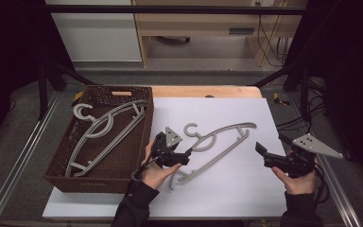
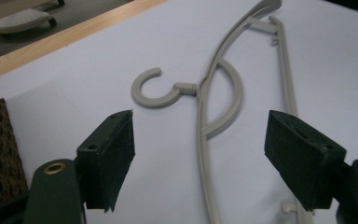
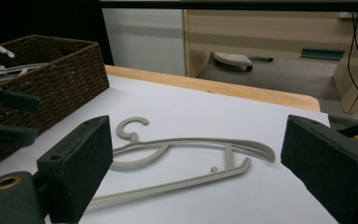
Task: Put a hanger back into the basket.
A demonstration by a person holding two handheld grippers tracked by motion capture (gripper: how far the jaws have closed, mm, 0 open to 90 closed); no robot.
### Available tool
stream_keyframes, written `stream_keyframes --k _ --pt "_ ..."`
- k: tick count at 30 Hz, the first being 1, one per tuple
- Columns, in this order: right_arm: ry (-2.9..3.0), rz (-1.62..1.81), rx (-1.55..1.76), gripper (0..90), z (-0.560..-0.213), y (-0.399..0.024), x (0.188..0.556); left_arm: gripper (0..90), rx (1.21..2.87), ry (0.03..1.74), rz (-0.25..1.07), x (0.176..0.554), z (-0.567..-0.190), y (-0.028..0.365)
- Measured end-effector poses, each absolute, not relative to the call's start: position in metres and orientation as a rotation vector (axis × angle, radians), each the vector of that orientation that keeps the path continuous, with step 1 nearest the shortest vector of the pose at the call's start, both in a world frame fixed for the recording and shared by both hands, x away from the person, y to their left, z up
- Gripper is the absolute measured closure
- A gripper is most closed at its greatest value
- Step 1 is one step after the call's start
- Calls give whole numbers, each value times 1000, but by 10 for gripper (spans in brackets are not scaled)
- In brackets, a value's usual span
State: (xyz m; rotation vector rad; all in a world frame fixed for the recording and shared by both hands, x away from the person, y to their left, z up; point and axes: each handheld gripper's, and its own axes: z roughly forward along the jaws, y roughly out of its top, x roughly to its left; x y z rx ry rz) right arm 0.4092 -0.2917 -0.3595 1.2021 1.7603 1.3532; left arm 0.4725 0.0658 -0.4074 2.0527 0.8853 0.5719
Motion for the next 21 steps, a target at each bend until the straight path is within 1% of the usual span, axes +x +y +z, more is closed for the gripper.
stream_keyframes --k 5,8,17,20,21 --pt "1766 1350 1197 90 -361 -292 410 271 2067 931 580 478 -426 67" --pt "1761 1353 1201 90 -361 -292 409 285 2107 946 581 482 -433 66" --pt "1769 1362 1202 93 -364 -292 408 379 2146 955 552 490 -445 61" --pt "1777 1359 1203 93 -365 -292 409 388 2159 946 545 493 -443 56" --pt "1776 1363 1202 93 -365 -291 409 388 2181 935 563 494 -442 51"
